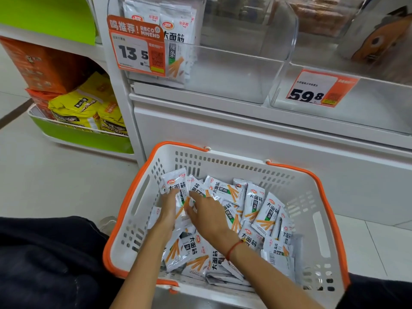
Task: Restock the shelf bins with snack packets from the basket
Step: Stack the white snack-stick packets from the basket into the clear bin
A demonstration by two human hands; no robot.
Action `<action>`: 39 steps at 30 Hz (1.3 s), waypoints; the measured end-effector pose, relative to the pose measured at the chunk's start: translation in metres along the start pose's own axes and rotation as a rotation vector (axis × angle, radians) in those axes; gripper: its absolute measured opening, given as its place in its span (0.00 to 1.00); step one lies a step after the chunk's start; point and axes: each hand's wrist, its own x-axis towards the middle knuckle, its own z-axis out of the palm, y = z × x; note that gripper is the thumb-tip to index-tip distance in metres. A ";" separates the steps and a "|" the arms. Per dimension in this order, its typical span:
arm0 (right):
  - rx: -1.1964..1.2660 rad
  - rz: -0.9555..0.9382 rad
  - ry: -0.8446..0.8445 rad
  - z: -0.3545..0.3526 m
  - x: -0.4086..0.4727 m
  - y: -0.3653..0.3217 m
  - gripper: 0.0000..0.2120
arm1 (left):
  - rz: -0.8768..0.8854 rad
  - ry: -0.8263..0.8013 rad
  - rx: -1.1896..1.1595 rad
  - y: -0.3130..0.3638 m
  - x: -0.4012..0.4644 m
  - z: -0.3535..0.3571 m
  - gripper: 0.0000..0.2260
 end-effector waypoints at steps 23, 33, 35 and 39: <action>0.323 0.498 -0.310 0.057 0.052 0.030 0.09 | 0.100 0.004 0.063 0.022 0.002 -0.028 0.15; 0.704 0.506 -0.408 -0.078 0.021 0.089 0.09 | -0.027 -0.009 0.097 0.013 -0.003 -0.016 0.09; 0.963 0.521 -0.429 -0.100 0.016 0.093 0.07 | -0.058 -0.016 0.138 0.008 -0.003 -0.009 0.09; 0.947 0.398 -0.583 -0.086 0.014 0.068 0.05 | -0.124 -0.097 0.144 -0.012 0.009 0.001 0.24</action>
